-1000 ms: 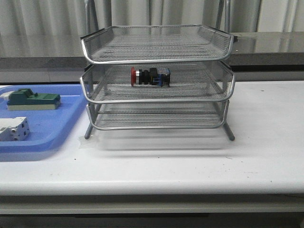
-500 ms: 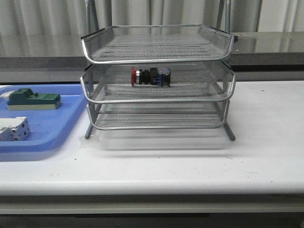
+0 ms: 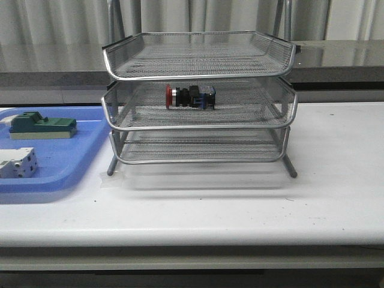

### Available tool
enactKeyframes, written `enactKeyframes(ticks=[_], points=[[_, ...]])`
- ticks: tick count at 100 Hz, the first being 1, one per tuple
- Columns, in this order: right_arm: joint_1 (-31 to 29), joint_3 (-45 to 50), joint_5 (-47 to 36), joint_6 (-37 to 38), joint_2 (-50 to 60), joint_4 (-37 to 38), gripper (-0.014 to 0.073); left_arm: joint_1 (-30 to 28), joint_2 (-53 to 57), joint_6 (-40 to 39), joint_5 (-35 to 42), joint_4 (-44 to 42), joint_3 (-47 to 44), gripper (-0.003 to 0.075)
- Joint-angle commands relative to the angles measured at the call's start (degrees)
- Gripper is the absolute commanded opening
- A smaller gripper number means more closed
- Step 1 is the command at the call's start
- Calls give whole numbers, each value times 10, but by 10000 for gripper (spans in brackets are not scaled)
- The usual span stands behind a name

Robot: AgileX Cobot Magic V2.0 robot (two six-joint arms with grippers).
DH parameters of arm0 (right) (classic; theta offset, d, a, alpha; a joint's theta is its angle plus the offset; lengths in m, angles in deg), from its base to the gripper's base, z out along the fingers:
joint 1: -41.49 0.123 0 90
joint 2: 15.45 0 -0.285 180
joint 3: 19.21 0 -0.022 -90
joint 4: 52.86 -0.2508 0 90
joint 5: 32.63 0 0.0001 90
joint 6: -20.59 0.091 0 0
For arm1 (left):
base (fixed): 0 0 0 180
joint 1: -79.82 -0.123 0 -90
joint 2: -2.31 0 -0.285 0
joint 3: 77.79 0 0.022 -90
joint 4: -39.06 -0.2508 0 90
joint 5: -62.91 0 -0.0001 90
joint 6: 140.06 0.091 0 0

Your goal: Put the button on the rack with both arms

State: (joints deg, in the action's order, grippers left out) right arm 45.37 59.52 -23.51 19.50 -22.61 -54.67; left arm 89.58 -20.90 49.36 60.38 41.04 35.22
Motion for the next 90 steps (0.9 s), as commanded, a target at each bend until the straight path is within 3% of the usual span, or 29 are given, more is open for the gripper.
enactKeyframes(ticks=[1,43,69,90], points=[[-3,-8,-51,0,12,4,-60,-2,-4,-5,46,4,18,-20],[-3,-8,-51,0,12,4,-60,-2,5,-5,46,-20,17,-20],[-3,-8,-51,0,12,4,-60,-3,66,-24,51,-20,-35,-20],[-3,-8,-51,0,12,4,-60,-52,119,-78,54,-20,-83,-20]])
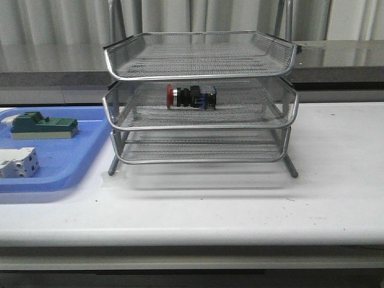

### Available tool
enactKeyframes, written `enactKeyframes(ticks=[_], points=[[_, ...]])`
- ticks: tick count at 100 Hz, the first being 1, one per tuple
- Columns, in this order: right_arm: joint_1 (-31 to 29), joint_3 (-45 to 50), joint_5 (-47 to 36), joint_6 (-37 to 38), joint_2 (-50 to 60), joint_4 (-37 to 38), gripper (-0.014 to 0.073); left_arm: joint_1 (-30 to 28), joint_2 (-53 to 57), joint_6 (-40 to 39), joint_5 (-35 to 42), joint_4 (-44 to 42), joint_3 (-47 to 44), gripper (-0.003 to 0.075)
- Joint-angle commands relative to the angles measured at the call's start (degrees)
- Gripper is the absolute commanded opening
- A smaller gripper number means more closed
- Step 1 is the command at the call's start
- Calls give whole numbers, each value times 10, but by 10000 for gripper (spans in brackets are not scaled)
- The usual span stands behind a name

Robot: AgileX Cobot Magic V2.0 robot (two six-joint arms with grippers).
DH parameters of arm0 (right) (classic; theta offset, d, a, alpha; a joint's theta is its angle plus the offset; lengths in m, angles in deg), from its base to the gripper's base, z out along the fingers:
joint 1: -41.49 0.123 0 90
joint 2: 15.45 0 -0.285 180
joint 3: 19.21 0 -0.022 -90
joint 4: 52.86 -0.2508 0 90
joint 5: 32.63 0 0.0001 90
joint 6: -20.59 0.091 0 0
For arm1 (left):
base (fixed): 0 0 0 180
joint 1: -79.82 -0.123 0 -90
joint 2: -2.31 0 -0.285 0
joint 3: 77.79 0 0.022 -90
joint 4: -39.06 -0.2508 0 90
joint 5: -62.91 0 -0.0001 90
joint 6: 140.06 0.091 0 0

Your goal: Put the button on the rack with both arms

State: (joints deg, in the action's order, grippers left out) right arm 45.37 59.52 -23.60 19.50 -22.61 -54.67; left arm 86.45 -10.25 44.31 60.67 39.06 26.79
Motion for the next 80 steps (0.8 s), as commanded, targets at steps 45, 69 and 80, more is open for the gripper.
enactKeyframes(ticks=[45,69,80], points=[[-3,-8,-50,0,12,4,-60,-46,69,-33,72,0,-46,-20],[-3,-8,-50,0,12,4,-60,-46,69,-33,72,0,-46,-20],[-3,-8,-50,0,12,4,-60,-46,69,-33,72,0,-46,-20]])
